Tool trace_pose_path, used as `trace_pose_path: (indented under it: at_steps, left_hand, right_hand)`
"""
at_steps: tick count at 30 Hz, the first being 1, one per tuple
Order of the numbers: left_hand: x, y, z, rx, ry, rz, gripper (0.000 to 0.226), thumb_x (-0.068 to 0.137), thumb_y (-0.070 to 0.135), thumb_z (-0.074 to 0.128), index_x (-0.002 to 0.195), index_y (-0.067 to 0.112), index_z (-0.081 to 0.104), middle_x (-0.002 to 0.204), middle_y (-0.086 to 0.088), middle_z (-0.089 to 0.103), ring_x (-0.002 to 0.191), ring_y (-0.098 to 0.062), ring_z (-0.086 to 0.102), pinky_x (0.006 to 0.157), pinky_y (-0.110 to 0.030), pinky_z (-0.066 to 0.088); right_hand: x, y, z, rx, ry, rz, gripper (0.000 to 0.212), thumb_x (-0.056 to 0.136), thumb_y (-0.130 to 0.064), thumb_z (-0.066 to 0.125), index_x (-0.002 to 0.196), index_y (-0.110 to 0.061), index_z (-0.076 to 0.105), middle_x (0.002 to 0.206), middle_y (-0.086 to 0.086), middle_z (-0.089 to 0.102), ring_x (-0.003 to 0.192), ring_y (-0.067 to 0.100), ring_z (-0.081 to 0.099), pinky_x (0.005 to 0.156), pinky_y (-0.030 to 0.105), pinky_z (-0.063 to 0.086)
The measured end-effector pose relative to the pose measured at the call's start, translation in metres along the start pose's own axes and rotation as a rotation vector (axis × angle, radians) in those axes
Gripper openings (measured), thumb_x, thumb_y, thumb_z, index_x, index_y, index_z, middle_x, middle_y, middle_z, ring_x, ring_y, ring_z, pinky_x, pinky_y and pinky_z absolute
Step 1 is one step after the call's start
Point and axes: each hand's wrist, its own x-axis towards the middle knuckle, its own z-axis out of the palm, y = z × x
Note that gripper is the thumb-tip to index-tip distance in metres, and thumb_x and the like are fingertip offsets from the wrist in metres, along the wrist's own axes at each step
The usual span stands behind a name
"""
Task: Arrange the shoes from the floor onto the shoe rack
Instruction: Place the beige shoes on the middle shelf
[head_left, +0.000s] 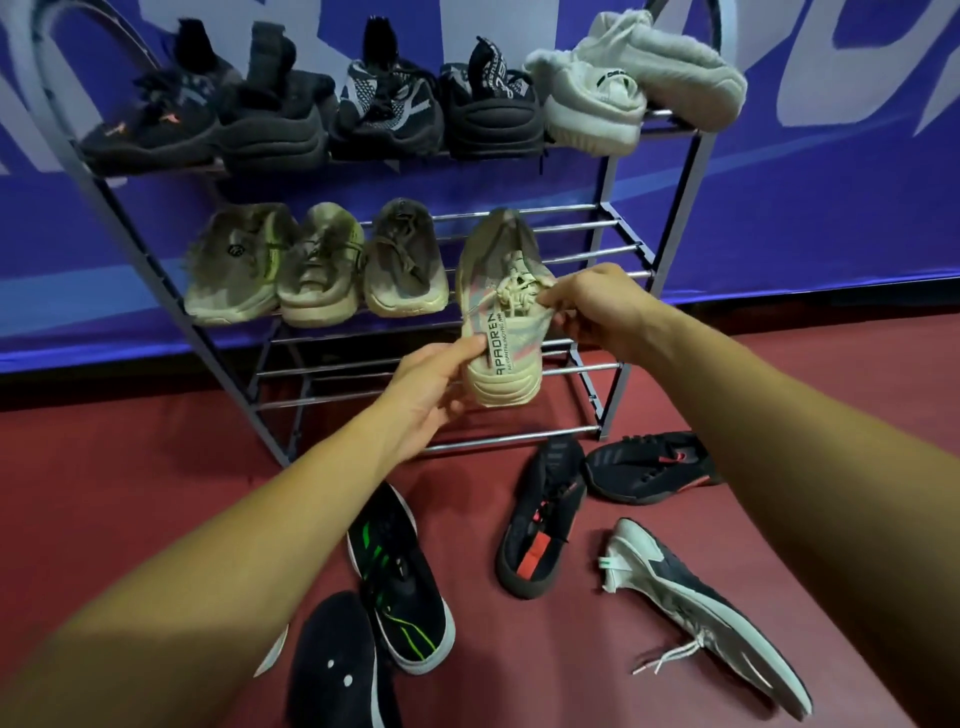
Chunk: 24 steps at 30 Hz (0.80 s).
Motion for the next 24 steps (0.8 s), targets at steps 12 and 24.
trace_pose_path:
  at_steps: [12,24]
  left_hand:
    - [0.029,0.016,0.026,-0.288,0.189,0.047,0.011,0.086,0.021,0.074,0.078,0.015,0.07,0.065,0.002,0.07,0.056,-0.008,0.062,0.056,-0.023,0.044]
    - [0.049,0.018,0.022,-0.283,0.151,0.065,0.016,0.08,0.031,0.08,0.088,0.022,0.069,0.086,0.004,0.07,0.065,-0.007,0.057,0.048,-0.02,0.032]
  right_hand:
    - [0.018,0.012,0.011,0.042,-0.136,-0.062,0.04,0.097,-0.045,0.06,0.125,-0.017,0.064,0.084,-0.005,0.074,0.059,0.007,0.056,0.056,0.023,0.036]
    - [0.045,0.022,0.023,0.202,-0.031,-0.18,0.028,0.093,-0.028,0.069,0.112,-0.007,0.069,0.072,-0.001,0.066,0.06,0.012,0.054,0.059,0.028,0.042]
